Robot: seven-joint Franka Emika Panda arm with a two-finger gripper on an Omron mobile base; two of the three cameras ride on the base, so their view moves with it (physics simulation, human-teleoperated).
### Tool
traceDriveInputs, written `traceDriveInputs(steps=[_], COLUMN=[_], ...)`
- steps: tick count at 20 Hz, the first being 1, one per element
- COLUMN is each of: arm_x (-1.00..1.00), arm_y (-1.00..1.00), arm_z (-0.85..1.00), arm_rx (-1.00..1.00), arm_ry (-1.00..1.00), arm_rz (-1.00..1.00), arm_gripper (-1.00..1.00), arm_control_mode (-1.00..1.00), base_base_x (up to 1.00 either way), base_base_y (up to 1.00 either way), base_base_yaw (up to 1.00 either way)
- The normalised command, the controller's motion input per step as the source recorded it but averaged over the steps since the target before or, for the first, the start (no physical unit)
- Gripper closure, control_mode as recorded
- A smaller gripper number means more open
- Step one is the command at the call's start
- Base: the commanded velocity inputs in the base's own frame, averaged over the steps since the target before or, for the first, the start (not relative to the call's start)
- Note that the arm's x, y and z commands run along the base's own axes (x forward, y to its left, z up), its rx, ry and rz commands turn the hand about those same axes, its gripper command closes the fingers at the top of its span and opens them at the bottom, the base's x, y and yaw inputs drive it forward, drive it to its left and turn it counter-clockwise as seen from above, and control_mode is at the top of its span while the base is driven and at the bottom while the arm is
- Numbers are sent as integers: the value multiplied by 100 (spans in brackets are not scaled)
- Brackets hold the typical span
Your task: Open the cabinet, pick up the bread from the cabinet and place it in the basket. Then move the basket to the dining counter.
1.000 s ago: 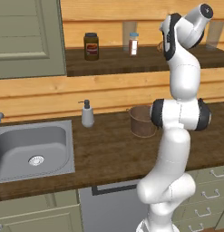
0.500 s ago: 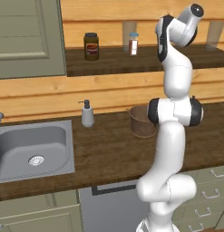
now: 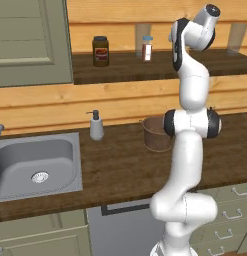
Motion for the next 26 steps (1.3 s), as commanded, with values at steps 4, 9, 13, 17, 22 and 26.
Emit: traceDriveInputs(steps=[4, 9, 13, 17, 22, 26], arm_x=[44, 21, 0, 0, 18, 27], arm_y=[-5, -3, -13, -2, 0, 0], arm_z=[-11, 0, -7, -19, -8, 0], arm_rx=[-2, -3, -5, -6, -2, 0], arm_ry=[0, 1, 7, 16, 9, 7], arm_rz=[4, 3, 1, 0, 1, 1], arm_gripper=[-100, -100, -100, -100, -100, 100], arm_control_mode=[-100, -100, -100, -100, -100, -100], base_base_x=[0, 0, 0, 0, 0, 0], base_base_y=[0, 0, 0, 0, 0, 0], base_base_yaw=[0, 0, 0, 0, 0, 0])
